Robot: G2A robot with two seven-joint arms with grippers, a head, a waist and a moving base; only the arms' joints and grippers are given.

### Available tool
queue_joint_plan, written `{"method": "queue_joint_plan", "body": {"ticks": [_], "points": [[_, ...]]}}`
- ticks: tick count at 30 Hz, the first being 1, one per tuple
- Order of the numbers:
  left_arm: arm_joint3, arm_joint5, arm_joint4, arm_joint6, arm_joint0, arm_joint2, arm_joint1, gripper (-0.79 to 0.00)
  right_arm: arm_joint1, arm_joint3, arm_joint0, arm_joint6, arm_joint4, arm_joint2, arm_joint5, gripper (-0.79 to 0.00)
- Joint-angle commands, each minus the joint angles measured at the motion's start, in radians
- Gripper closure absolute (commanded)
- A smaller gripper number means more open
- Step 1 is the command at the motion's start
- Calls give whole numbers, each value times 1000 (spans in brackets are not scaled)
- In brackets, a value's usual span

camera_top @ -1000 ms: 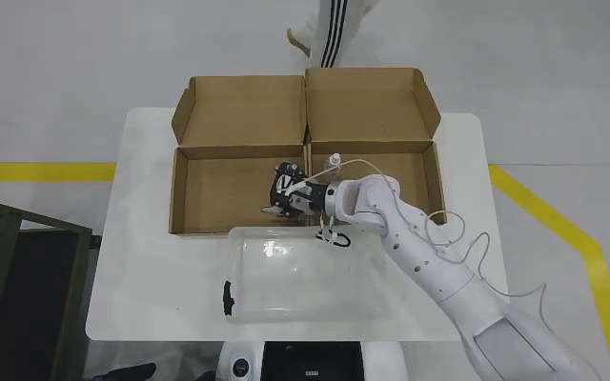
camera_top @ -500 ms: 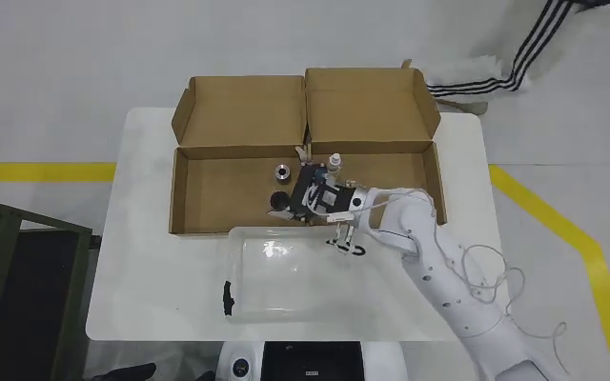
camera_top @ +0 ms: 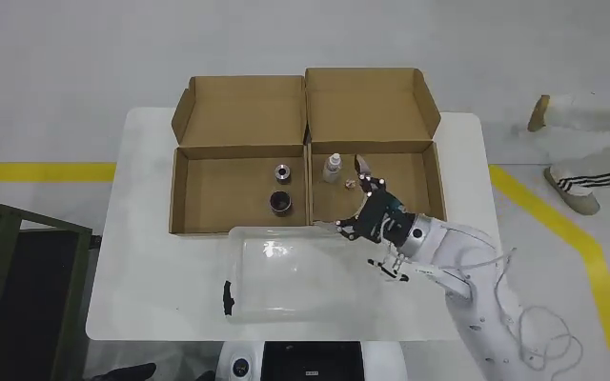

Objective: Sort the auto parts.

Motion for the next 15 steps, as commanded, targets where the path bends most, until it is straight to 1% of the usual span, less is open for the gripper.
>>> {"method": "queue_joint_plan", "body": {"ticks": [1, 6, 15], "points": [[0, 0, 0, 0, 0, 0, 0, -785, 6, -25, -42, -16, -8, 37, 5, -785], [0, 0, 0, 0, 0, 0, 0, -785, 20, -70, -151, -54, -23, 134, 20, -785], [0, 0, 0, 0, 0, 0, 0, -785, 37, -124, -329, -162, -19, 314, 56, -785]]}}
